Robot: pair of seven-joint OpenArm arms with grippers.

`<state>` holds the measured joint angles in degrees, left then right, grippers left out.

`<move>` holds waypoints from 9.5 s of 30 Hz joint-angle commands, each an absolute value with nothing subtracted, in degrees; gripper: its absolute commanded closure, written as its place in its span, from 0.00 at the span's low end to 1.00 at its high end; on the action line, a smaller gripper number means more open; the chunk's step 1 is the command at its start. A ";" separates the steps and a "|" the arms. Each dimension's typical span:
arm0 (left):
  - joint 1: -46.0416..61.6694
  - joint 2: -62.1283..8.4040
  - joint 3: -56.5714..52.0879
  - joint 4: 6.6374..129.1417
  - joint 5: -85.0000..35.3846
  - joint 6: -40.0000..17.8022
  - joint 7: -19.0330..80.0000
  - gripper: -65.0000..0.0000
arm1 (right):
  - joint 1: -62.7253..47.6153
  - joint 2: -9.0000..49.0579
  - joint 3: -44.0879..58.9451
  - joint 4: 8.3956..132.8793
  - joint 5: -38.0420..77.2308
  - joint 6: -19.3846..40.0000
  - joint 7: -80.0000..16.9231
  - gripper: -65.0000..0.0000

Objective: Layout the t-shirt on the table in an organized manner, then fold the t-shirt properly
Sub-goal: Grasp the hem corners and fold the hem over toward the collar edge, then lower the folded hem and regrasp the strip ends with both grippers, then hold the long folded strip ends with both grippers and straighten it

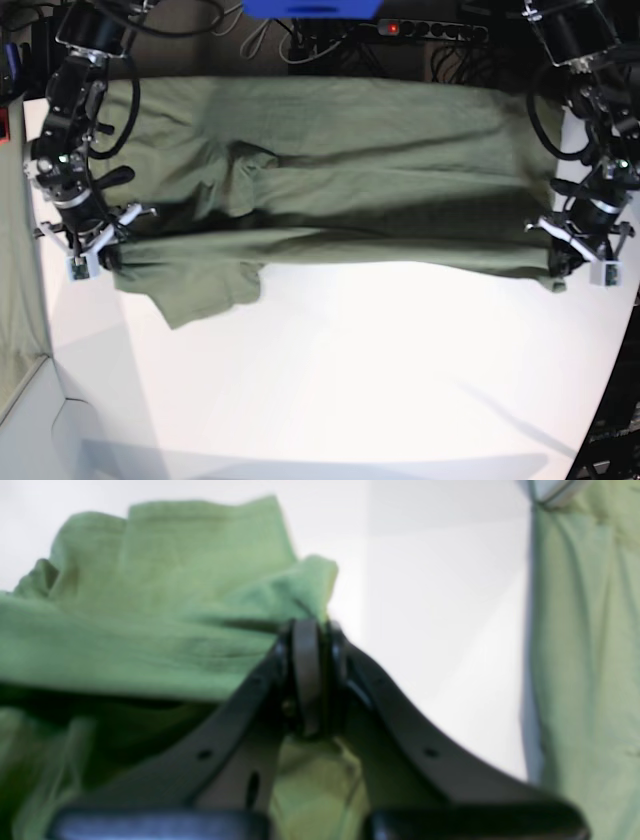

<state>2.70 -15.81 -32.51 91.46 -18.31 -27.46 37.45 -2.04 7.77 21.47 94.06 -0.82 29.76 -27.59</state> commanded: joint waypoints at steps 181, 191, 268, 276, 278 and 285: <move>4.18 -13.58 -39.69 66.07 -19.03 -27.74 35.91 0.60 | -14.11 -0.84 24.92 112.13 -0.13 34.59 -48.13 1.00; 4.26 -13.58 -39.69 66.15 -19.03 -27.74 35.91 0.60 | -14.20 -0.84 24.92 100.79 -0.13 34.59 -40.92 1.00; 8.40 -13.58 -44.26 73.10 -18.95 -27.65 35.30 0.47 | -13.67 -0.84 24.48 94.37 -0.13 34.59 -37.58 1.00; 4.97 -15.16 -44.18 63.52 -18.95 -27.65 35.30 0.99 | -13.67 -0.84 24.48 94.46 -0.13 34.59 -37.58 1.00; 4.09 -16.13 -44.18 62.20 -18.95 -27.65 35.30 1.00 | -13.67 -0.84 24.48 94.46 -0.13 34.59 -37.58 1.00; 4.09 -16.40 -44.18 68.88 -19.47 -27.74 35.91 1.00 | -13.58 -0.84 24.48 94.46 -0.13 34.59 -37.58 1.00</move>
<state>3.99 -15.64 -44.03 68.10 -20.38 -28.53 35.42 -13.39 -0.95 24.47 94.21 0.89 34.65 -35.70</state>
